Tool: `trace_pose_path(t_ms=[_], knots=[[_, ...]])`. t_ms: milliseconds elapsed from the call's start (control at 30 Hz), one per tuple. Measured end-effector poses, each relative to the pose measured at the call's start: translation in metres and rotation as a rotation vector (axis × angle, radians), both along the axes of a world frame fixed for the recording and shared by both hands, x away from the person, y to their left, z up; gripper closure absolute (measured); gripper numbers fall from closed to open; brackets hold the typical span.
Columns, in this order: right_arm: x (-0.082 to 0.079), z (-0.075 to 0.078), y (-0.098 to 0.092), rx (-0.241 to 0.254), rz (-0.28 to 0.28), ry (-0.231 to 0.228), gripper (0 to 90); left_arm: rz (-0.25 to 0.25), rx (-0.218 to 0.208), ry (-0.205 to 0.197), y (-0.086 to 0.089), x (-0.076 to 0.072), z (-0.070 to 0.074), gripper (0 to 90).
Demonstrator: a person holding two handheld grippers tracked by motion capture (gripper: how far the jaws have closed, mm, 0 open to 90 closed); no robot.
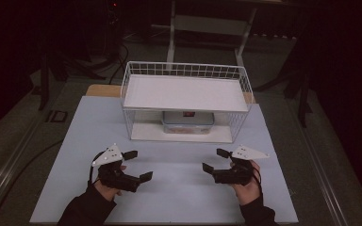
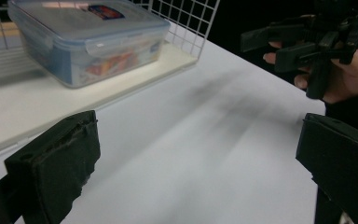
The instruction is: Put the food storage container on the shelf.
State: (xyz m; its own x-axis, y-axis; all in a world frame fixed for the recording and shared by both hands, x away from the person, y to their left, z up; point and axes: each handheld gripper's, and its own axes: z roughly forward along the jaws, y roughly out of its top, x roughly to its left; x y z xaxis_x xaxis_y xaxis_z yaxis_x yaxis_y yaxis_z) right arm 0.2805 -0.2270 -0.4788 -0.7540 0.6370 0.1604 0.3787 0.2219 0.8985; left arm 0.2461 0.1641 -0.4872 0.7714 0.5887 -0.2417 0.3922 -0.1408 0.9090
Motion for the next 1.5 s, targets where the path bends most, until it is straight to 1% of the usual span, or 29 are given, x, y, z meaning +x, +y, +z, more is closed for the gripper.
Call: trace_pose_path(t_ms=[67, 133, 167, 200, 333, 433, 600, 667, 767, 800, 833, 900, 933, 967, 1000, 1100, 1167, 1233, 1267, 1300, 1333, 1367, 1400, 1433, 1467, 1500], knots=[[-0.005, 0.0, -0.005, -0.003, 0.0, 0.004, 14.3, -0.006, 0.015, 0.005, 0.002, -0.002, -0.002, 0.0], [-0.007, 0.0, -0.008, -0.004, -0.003, 0.004, 14.3, -0.008, 0.015, 0.004, 0.002, -0.003, -0.003, 0.0], [-0.009, 0.0, -0.011, -0.001, -0.004, 0.003, 14.3, -0.007, 0.023, 0.011, 0.004, -0.006, -0.005, 0.0], [-0.015, -0.001, -0.017, 0.002, -0.004, 0.001, 14.2, -0.007, 0.028, 0.008, 0.005, -0.007, -0.005, 0.0], [-0.023, -0.005, -0.026, -0.012, -0.004, -0.004, 14.2, -0.008, 0.028, 0.014, 0.008, -0.011, -0.006, 0.0], [-0.027, -0.006, -0.034, -0.011, -0.012, -0.008, 14.4, -0.007, 0.042, 0.009, 0.01, -0.014, -0.007, 0.0], [-0.033, -0.008, -0.045, -0.025, -0.008, -0.022, 14.5, -0.021, 0.045, 0.013, 0.013, -0.017, -0.009, 0.0], [-0.035, -0.008, -0.05, -0.02, -0.001, -0.016, 14.5, -0.027, 0.049, 0.02, 0.014, -0.018, -0.01, 0.0], [-0.038, -0.009, -0.055, -0.023, -0.01, -0.017, 15.6, -0.033, 0.052, 0.022, 0.015, -0.02, -0.012, 0.0], [-0.04, -0.009, -0.06, -0.005, -0.006, -0.012, 15.8, -0.035, 0.056, 0.024, 0.015, -0.02, -0.012, 0.0], [-0.041, -0.01, -0.061, 0.0, -0.004, -0.012, 15.8, -0.04, 0.056, 0.023, 0.016, -0.021, -0.013, 0.0], [-0.043, -0.011, -0.065, -0.019, -0.012, -0.024, 16.0, -0.044, 0.067, 0.03, 0.016, -0.022, -0.015, 0.0], [-0.043, -0.011, -0.065, -0.019, -0.012, -0.024, 16.0, -0.044, 0.067, 0.03, 0.016, -0.022, -0.015, 0.0], [-0.044, -0.012, -0.067, -0.024, -0.012, -0.02, 15.9, -0.045, 0.071, 0.034, 0.016, -0.024, -0.017, 0.0], [-0.045, -0.014, -0.069, -0.042, -0.019, -0.02, 15.9, -0.045, 0.077, 0.034, 0.016, -0.024, -0.018, 0.0], [-0.045, -0.016, -0.071, -0.052, -0.019, -0.008, 15.5, -0.041, 0.087, 0.039, 0.017, -0.025, -0.021, 0.0], [-0.045, -0.018, -0.072, -0.061, -0.015, -0.006, 15.5, -0.036, 0.085, 0.041, 0.017, -0.024, -0.022, 0.0], [-0.043, -0.02, -0.072, -0.064, -0.013, 0.007, 15.6, -0.033, 0.08, 0.039, 0.017, -0.024, -0.023, 0.0], [-0.042, -0.021, -0.072, -0.069, -0.016, 0.016, 15.6, -0.032, 0.077, 0.044, 0.017, -0.024, -0.023, 0.0], [-0.041, -0.024, -0.073, -0.068, -0.012, 0.033, 15.6, -0.036, 0.072, 0.042, 0.016, -0.024, -0.023, 0.0], [-0.041, -0.024, -0.073, -0.068, -0.012, 0.033, 15.6, -0.036, 0.072, 0.042, 0.016, -0.024, -0.023, 0.0], [-0.04, -0.025, -0.073, -0.064, -0.012, 0.045, 15.7, -0.044, 0.08, 0.04, 0.015, -0.024, -0.024, 0.0], [-0.038, -0.027, -0.074, -0.054, -0.011, 0.059, 15.8, -0.046, 0.078, 0.038, 0.015, -0.024, -0.024, 0.0], [-0.037, -0.027, -0.075, -0.058, -0.011, 0.058, 15.8, -0.047, 0.075, 0.038, 0.015, -0.023, -0.024, 0.0], [-0.037, -0.028, -0.074, -0.052, -0.006, 0.063, 15.9, -0.047, 0.069, 0.042, 0.015, -0.023, -0.025, 0.0], [-0.036, -0.028, -0.074, -0.052, -0.003, 0.066, 15.9, -0.044, 0.064, 0.039, 0.015, -0.023, -0.025, 0.0]])
